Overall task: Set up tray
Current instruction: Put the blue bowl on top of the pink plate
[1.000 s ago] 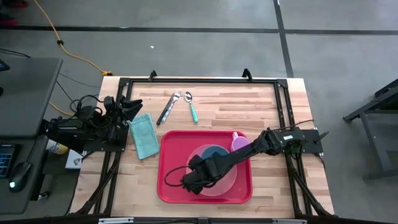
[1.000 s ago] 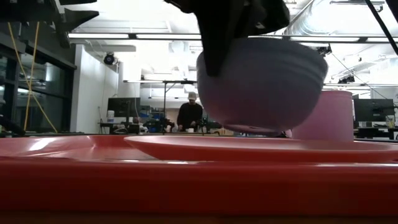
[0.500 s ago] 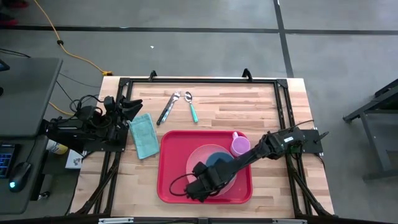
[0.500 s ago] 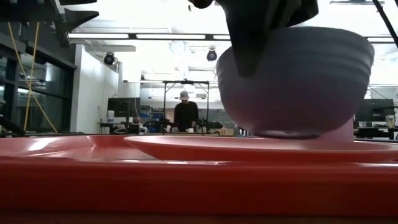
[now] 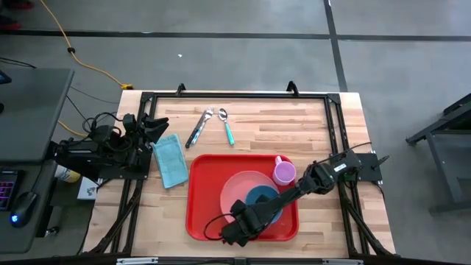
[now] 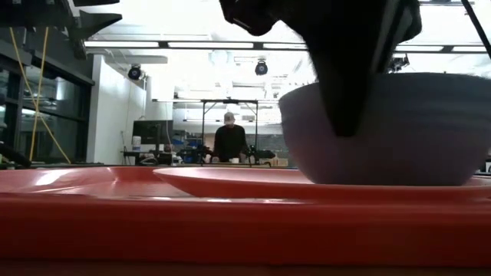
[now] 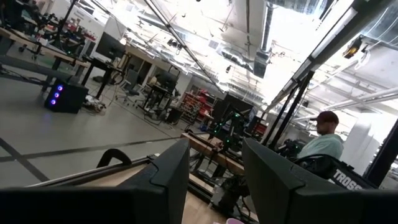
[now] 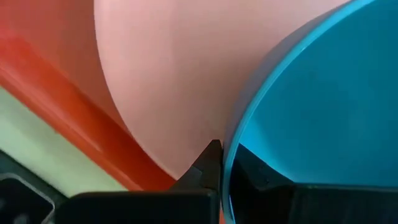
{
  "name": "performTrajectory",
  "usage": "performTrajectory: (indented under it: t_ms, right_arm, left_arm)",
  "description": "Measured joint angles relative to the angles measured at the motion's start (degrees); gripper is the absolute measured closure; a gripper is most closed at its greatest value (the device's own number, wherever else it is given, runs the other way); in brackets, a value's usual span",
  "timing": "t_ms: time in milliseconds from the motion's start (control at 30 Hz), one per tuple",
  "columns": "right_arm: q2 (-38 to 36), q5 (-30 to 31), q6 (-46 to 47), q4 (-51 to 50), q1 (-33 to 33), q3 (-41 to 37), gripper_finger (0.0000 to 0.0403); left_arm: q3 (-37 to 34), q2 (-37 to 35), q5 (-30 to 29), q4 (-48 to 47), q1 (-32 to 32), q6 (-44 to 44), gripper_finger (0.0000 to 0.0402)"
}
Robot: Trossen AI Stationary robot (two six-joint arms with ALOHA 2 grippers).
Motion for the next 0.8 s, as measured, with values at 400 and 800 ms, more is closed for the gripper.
performTrajectory:
  t_ms: [400, 800]
  right_arm:
    - [0.1, -2.7, 2.9, -3.8, 3.3, 0.0, 0.0403]
    - [0.1, -2.1, 5.0, -5.2, 3.6, 0.0, 0.0403]
  left_arm:
    - [0.0, 0.0, 0.0, 0.0, 0.0, 0.0, 0.0222]
    - [0.0, 0.0, 0.1, 0.0, 0.0, -0.9, 0.0222]
